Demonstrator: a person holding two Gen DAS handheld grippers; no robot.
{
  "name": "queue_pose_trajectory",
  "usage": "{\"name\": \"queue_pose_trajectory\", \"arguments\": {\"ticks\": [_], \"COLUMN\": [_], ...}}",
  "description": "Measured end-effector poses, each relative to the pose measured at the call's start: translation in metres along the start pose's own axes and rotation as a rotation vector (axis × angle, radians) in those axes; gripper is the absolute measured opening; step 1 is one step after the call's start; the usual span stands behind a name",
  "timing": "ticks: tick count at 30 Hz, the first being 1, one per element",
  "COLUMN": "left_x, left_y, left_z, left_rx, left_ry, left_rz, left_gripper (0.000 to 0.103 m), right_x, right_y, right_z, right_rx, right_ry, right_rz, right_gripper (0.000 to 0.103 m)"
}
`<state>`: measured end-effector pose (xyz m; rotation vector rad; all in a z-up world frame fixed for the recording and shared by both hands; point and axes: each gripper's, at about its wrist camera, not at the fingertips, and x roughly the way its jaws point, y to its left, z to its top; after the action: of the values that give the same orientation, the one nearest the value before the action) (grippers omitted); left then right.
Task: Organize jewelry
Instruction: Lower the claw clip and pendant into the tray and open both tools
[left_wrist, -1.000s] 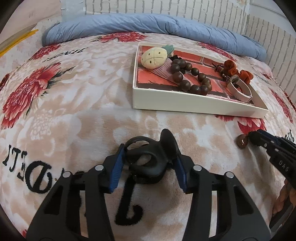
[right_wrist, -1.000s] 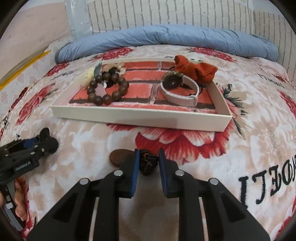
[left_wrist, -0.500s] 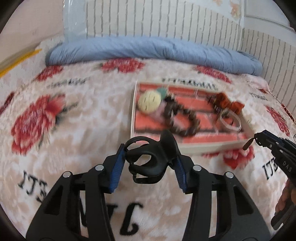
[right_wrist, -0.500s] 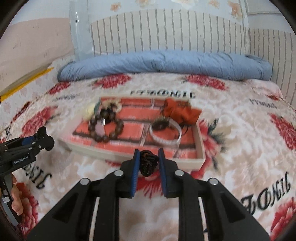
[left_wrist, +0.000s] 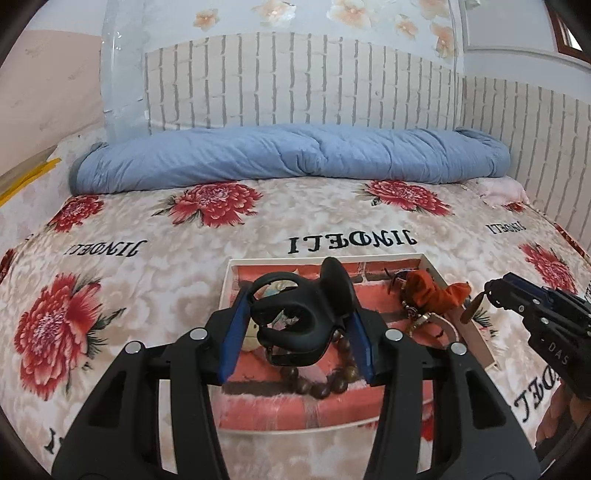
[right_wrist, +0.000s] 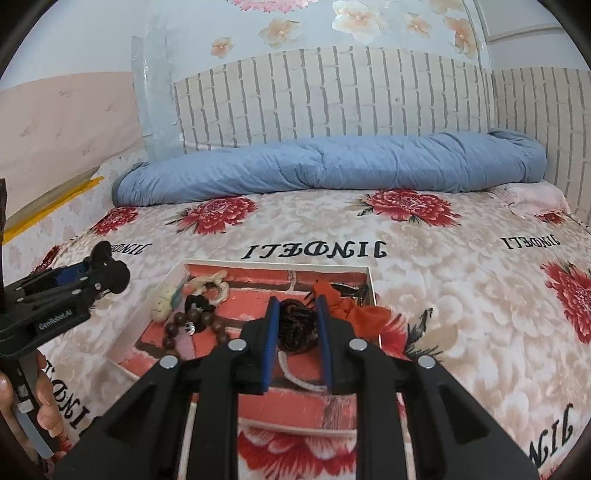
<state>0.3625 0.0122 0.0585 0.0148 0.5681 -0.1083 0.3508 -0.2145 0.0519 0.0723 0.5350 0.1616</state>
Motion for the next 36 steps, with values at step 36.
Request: {"name": "queue_pose_trajectory", "arguments": {"ticks": [36], "left_x": [0.097], "left_y": [0.016], "left_z": [-0.063], "left_rx": [-0.027], "left_ry": [0.193], "left_rz": [0.02], "left_gripper": [0.049], "right_x": [0.075], "right_y": [-0.013], "right_z": [-0.043], "right_rx": [-0.01], "right_ry": [0.123], "right_rz": [-0.04], "right_gripper": [0.013]}}
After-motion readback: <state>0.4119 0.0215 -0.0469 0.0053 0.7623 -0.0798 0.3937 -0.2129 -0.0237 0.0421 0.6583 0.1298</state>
